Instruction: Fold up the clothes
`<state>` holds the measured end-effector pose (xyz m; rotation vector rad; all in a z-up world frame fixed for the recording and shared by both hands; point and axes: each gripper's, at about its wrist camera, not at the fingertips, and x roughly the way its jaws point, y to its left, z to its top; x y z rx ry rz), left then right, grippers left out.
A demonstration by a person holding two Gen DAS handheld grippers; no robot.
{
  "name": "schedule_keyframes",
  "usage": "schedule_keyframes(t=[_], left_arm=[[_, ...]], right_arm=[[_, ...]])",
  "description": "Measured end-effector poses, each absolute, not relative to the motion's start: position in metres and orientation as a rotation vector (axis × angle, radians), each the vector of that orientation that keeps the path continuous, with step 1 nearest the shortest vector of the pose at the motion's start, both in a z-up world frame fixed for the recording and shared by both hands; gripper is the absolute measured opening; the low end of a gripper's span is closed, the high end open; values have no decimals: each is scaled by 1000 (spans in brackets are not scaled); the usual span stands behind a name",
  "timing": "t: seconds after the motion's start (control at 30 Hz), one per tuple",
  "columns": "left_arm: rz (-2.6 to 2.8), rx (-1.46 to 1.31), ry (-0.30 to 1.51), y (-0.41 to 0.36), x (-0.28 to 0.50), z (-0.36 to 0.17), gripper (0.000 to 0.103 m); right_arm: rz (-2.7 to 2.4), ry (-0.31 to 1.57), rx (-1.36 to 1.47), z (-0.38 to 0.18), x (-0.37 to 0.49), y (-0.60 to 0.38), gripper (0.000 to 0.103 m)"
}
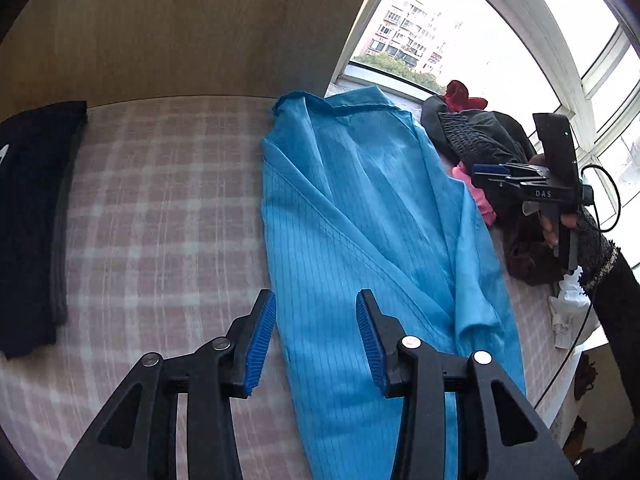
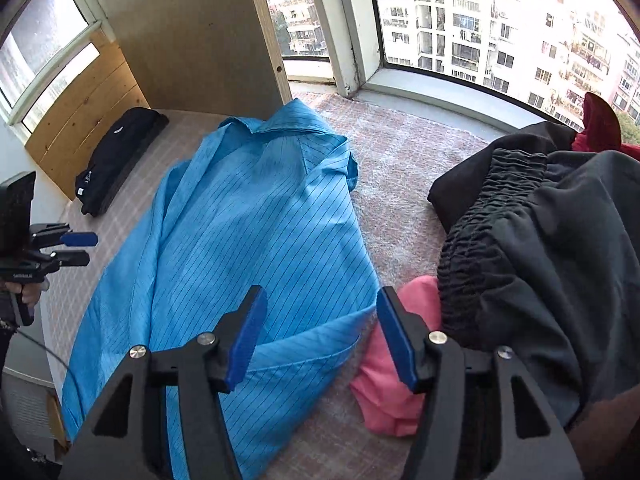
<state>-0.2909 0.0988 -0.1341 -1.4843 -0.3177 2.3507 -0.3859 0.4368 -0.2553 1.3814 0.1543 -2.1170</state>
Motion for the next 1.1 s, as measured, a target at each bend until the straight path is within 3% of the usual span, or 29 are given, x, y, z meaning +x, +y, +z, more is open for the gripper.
schedule_keyframes(t=[0.2,0.43,0.5,0.53,0.57,0.6,0.63,0.7,0.73,0.77,0.97,1.0,1.03,1.07,1.1], left_arm=[[2232,-1482,-365,86,-356,-158,50],[2173,-1464,-289,95,-379,-172,51],[2161,-1443,-285,97,-383,-172,45],[2153,-1439,-277,98,-385,-173,36],[2153,-1440,-262,100,-385,-174,20],[2160,-1438,-245,101,-385,-175,15],[2167,-1429,-236,101,-385,-175,13],[2181,-1406,-227,101,-384,-172,7],[2206,-1391,-206,103,-382,-168,7],[2240,-1370,-171,105,-378,-164,6],[2291,-1360,50,121,-373,-164,6],[2288,-1364,49,120,-374,-165,6],[2282,-1360,19,117,-375,-165,6],[2280,-1356,3,115,-376,-165,6],[2278,-1354,0,114,-376,-164,6]], right_arm=[[-2134,257,1426,-279,-413,427,57],[-2018,235,1423,-291,-423,416,58],[-2007,211,1397,-291,-424,415,58],[-2001,181,1394,-291,-425,416,58],[-1994,151,1392,-291,-426,417,58],[-1984,122,1390,-291,-427,418,57],[-1969,94,1389,-291,-428,418,53],[-1990,113,1400,-291,-428,418,31],[-2010,136,1407,-290,-427,418,14],[-2033,153,1406,-288,-426,418,7],[-2122,228,1447,-284,-423,418,10],[-2139,218,1428,-279,-424,418,16],[-2148,179,1401,-272,-427,419,35],[-2157,140,1374,-265,-430,419,43],[-2155,102,1355,-261,-434,420,43]])
